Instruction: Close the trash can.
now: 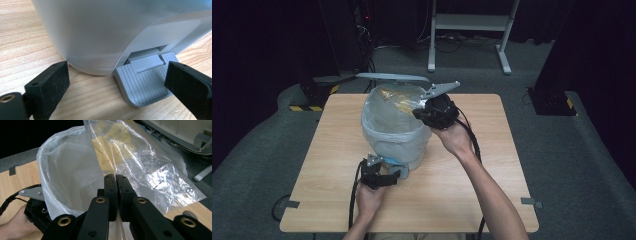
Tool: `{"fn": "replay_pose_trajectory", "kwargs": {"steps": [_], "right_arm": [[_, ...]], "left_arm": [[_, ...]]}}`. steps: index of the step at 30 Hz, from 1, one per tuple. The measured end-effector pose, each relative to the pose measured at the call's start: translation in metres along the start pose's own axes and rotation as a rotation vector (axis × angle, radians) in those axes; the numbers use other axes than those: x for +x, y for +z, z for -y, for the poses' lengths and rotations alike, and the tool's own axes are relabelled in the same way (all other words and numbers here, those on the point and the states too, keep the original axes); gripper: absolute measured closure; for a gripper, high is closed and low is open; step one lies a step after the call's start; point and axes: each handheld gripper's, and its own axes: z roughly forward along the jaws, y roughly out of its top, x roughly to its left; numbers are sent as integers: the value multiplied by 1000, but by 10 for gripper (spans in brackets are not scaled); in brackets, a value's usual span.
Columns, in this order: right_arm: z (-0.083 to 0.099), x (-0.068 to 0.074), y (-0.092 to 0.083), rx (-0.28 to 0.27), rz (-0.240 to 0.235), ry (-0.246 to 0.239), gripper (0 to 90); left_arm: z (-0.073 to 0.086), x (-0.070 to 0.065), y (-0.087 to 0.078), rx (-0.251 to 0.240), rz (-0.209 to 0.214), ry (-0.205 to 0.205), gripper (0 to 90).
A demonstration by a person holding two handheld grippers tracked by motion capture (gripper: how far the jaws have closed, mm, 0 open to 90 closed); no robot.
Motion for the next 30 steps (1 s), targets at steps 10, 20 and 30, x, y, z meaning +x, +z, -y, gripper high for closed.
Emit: {"fn": "replay_pose_trajectory", "kwargs": {"steps": [10,20,30], "right_arm": [[-3,0,11,32,7,-11,870],[-5,-1,19,38,3,-3,788],[-10,4,25,21,12,-18,687]], "left_arm": [[0,0,0,-2,1,-2,59],[0,0,0,-1,2,-2,60],[0,0,0,-2,2,-2,60]]}}
